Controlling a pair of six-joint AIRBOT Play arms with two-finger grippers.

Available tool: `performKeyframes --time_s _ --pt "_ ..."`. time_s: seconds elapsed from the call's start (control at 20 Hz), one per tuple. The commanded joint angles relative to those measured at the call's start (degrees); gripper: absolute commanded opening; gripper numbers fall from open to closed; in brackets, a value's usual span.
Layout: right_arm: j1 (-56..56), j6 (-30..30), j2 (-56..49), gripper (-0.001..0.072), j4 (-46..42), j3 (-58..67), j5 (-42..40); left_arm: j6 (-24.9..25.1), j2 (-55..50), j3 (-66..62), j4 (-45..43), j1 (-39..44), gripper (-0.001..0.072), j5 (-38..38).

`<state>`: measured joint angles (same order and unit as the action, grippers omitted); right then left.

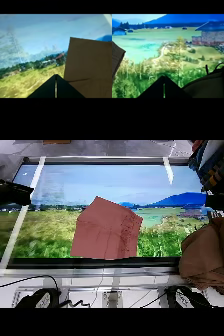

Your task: Fold the clothes and pants, and hang the long-sleeved shirts on hangers.

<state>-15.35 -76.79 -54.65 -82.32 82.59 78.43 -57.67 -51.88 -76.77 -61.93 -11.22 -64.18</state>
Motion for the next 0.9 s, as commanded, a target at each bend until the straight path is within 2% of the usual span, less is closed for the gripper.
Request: performKeyframes --time_s 0.0,0.55,0.65,0.75,0.85 --pt "0.04 -0.02 0.00 0.0017 0.02 0.02 0.02 0.00 0.04 0.00 0.00 -0.07 0.0006 0.02" --pt "0.04 -0.02 -0.02 0.0017 0.70 0.02 -0.70 0.00 0.04 0.00 -0.02 -0.07 0.0007 0.02" --pt "0.04 0.13 -0.04 0.0017 1.20 -0.11 1.20 0.00 0.02 0.00 0.04 -0.07 0.0007 0.07" --pt "0.04 4.39 0.02 0.0017 1.11 -2.84 6.14 -0.02 0.02 0.00 0.13 -0.07 0.0006 0.07" --pt "0.04 6.16 0.55 0.0016 3.41 -10.56 5.92 0.00 0.04 0.00 3.61 -0.07 0.0006 0.07"
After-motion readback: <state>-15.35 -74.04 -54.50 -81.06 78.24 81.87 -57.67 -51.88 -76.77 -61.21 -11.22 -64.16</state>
